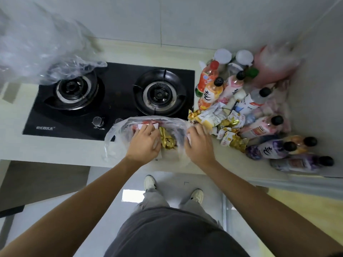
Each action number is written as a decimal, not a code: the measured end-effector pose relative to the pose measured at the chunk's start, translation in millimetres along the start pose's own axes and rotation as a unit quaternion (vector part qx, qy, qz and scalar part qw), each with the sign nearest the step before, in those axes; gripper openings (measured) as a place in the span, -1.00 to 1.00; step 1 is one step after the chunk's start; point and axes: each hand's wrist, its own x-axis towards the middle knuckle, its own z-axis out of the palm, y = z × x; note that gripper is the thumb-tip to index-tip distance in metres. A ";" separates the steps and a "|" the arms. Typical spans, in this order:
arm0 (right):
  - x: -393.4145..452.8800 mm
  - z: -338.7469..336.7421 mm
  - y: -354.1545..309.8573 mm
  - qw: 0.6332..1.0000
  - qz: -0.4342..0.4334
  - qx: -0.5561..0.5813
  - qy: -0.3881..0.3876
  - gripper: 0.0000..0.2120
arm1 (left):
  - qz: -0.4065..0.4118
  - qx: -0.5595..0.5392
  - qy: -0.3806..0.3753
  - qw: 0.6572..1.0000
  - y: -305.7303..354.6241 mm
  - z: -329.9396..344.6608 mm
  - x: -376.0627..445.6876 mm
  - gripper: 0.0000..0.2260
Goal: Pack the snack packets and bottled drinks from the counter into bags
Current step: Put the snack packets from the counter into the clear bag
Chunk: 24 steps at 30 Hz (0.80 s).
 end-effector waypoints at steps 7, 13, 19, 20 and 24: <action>-52.4 -29.8 77.2 0.979 0.152 -0.100 -0.088 -0.41 | 0.108 -0.039 -0.069 0.991 83.4 34.1 26.1 -0.78; -63.2 -32.7 113.7 0.963 0.215 -0.087 -0.141 -0.11 | 0.083 0.037 -0.171 0.981 150.3 72.2 43.0 -0.50; -74.0 -21.1 130.0 0.968 0.148 -0.134 -0.149 -0.13 | 0.023 0.097 -0.126 0.987 171.2 89.0 55.9 -0.47; -75.9 -20.6 130.7 0.970 0.131 -0.140 -0.149 -0.17 | 0.015 0.100 -0.116 0.988 171.3 88.7 58.4 -0.48; -79.2 -20.8 136.0 0.975 0.092 -0.148 -0.137 -0.25 | -0.019 0.114 -0.094 0.989 161.4 87.2 67.8 -0.53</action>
